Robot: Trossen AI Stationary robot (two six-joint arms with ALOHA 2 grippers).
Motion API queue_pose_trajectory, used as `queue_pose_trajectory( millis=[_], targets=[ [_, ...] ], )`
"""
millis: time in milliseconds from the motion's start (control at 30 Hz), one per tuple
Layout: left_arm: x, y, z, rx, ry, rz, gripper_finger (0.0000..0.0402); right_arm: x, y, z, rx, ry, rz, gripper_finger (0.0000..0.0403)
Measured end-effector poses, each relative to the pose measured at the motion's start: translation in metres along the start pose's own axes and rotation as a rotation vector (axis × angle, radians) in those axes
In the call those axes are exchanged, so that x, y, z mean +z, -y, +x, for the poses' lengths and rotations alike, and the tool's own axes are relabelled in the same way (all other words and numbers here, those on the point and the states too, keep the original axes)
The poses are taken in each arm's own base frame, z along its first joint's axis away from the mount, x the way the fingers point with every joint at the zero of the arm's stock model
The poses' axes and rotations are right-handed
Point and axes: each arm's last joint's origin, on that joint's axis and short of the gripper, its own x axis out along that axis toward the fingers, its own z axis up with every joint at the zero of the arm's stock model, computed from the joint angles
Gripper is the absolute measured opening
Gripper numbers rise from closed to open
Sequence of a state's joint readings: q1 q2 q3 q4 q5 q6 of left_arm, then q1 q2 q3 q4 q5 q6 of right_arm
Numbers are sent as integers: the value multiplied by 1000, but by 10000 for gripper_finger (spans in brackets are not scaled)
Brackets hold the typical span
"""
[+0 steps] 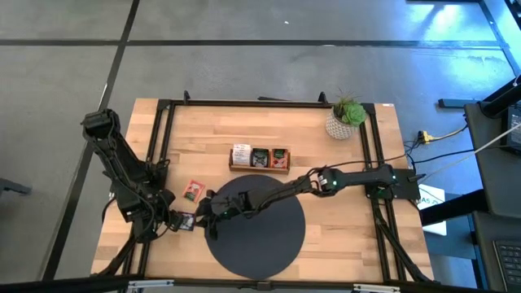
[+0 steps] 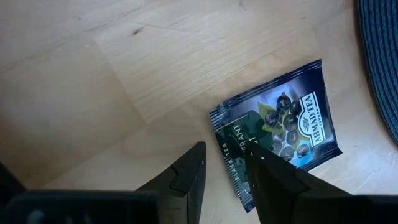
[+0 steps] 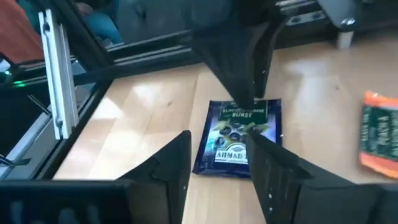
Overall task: Pick & Place Tea
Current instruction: Put the violet tea bag into the middle of the wooden organizer
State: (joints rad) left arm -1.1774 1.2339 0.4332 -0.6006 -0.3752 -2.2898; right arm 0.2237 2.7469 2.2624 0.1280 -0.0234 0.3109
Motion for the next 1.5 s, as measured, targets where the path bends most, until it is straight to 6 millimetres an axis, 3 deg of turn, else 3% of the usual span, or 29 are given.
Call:
queue_pose_trajectory(
  millis=[500, 1067, 1500],
  targets=[
    [-1, 1, 0, -13, -8, -5, 105, -14, 6, 2, -36, -99, -1, 89],
    [8, 20, 6, -41, -7, -59, 108, -15, 6, 2, -14, -112, 4, 86],
    [8, 32, 15, -63, -32, -50, 110, -22, 7, 0, -9, -219, 12, 86]
  ],
)
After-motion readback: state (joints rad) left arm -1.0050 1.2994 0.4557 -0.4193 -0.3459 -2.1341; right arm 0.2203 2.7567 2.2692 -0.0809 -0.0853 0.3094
